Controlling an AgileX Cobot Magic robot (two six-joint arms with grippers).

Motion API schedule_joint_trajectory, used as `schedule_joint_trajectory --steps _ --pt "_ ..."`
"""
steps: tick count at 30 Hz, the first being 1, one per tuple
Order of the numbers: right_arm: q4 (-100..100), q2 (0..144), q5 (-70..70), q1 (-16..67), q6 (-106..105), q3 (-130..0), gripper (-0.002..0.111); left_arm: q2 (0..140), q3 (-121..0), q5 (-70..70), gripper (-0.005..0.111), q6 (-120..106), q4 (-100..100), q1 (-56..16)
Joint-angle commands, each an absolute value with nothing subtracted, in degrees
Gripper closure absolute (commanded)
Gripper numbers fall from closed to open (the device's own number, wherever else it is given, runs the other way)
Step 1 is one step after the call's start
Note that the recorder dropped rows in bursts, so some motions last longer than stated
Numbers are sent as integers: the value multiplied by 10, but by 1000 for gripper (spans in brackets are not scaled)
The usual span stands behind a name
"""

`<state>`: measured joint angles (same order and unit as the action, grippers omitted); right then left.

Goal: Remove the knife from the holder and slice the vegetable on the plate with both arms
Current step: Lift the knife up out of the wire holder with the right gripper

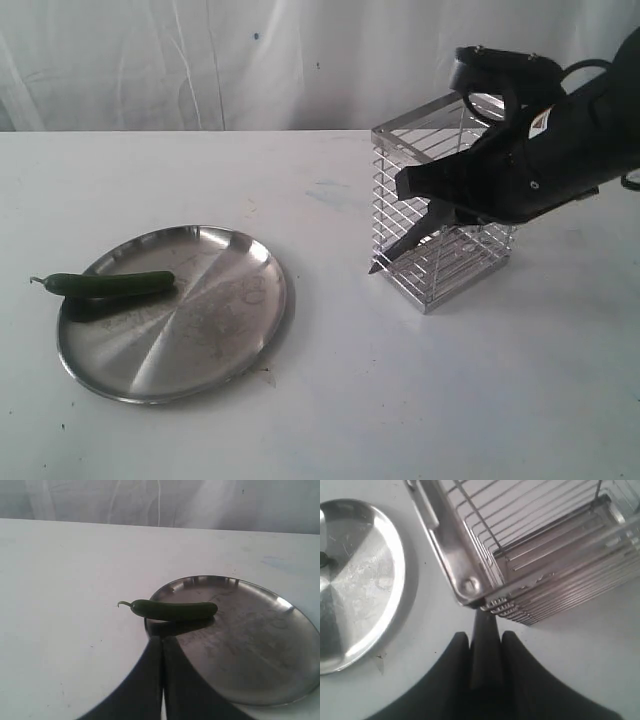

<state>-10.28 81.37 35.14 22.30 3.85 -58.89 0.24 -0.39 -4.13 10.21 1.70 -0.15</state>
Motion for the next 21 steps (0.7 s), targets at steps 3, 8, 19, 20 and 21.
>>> schedule_joint_trajectory --steps 3,8,19,20,21 --pt "-61 808 381 223 -48 -622 108 0 0 -39 107 103 20 -1" --pt "-41 805 408 223 -79 -657 108 0 0 -39 107 103 20 -1" --pt "-41 756 449 223 -134 -688 108 0 0 -39 107 103 20 -1" --pt "-41 752 452 223 -135 -688 108 0 0 -39 107 103 20 -1" --pt "-42 747 459 223 -135 -688 108 0 0 -39 107 103 20 -1"
